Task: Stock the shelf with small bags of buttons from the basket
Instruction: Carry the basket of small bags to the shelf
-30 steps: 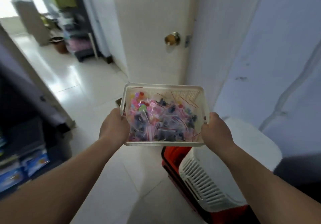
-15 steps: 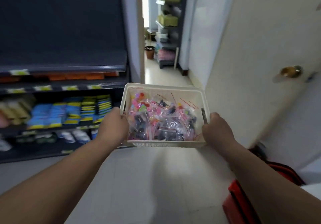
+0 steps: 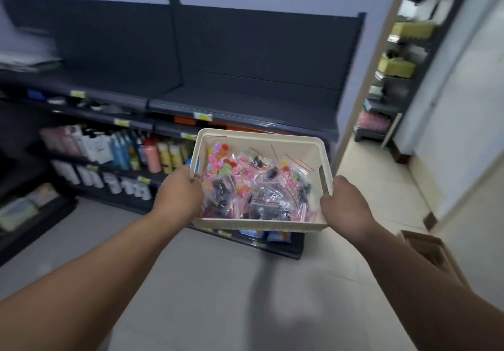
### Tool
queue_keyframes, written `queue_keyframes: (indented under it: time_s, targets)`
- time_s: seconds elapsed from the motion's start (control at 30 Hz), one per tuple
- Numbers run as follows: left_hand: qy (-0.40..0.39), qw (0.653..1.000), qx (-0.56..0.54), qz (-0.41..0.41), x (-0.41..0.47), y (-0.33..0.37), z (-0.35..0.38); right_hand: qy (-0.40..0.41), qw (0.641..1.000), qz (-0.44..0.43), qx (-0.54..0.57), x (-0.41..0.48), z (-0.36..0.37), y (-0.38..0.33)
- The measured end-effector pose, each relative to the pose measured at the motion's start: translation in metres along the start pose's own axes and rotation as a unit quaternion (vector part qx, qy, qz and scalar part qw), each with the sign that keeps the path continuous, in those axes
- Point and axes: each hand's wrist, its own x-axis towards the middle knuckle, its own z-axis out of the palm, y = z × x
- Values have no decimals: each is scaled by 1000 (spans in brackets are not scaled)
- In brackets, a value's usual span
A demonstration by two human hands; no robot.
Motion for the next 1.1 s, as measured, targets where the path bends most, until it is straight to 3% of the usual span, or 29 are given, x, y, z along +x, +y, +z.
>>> queue_keyframes:
  time_s: [0.27,0.7,0.87,1.1]
  targets:
    - [93,992,26,-82,94,-60,-56,-73,993,-91,0,88,78,-112]
    - [235,957,26,-168,304,-122,-145,-118,964,-240,0,281,208,-332]
    - [259,946,31,-190,369,-161,-183,-156,953,-257,23,319,260,-409]
    - [256,952,17,-165,478,-230,-236,-145,957,-252,25,356,334,-510]
